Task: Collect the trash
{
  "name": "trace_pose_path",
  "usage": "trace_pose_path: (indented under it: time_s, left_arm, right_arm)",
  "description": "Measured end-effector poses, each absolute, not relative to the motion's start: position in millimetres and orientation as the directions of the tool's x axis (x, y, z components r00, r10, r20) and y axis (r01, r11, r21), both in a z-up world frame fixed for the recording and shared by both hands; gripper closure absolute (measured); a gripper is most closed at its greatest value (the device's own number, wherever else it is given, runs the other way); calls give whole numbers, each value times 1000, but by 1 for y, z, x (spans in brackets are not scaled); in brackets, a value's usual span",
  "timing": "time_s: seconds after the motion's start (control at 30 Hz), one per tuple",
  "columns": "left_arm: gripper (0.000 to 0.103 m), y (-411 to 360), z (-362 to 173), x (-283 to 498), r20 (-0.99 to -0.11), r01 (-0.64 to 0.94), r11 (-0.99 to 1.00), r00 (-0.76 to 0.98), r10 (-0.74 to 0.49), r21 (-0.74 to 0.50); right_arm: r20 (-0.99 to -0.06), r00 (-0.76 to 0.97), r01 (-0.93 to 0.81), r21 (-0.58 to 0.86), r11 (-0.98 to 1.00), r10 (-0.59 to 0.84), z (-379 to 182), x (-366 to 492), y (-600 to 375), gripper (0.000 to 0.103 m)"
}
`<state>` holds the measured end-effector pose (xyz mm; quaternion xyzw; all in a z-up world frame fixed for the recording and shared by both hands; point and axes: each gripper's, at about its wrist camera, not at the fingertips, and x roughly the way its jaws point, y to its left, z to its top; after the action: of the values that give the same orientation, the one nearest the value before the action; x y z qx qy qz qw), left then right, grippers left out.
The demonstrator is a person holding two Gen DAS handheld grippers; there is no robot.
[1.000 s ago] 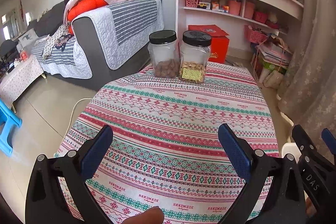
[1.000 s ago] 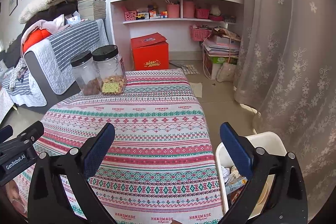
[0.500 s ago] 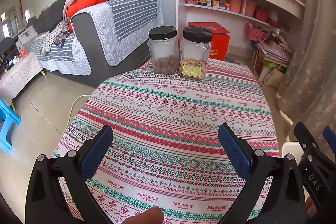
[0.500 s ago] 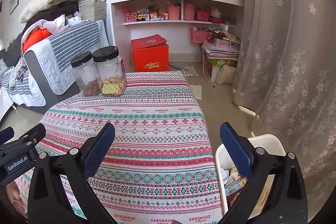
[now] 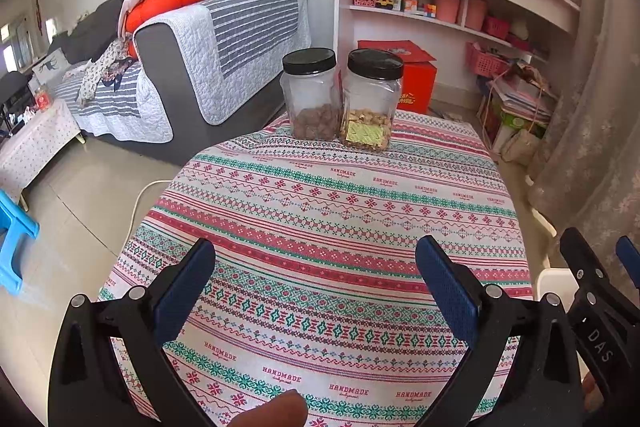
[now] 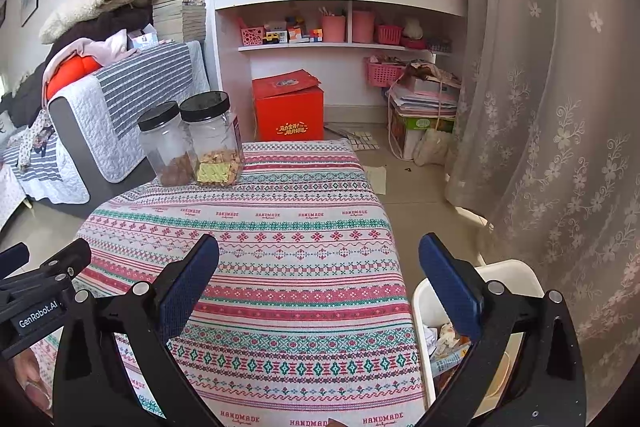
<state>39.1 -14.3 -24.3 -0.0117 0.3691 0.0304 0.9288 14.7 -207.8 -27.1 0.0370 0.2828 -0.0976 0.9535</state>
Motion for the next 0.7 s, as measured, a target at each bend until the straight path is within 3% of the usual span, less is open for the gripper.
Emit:
trace_pose_path:
  time_s: [0.7]
  left_arm:
    - [6, -14, -21, 38, -672, -74, 997, 738, 56, 2]
  right_arm:
    - [-546, 823, 202, 24, 979, -156, -27, 16, -206, 7]
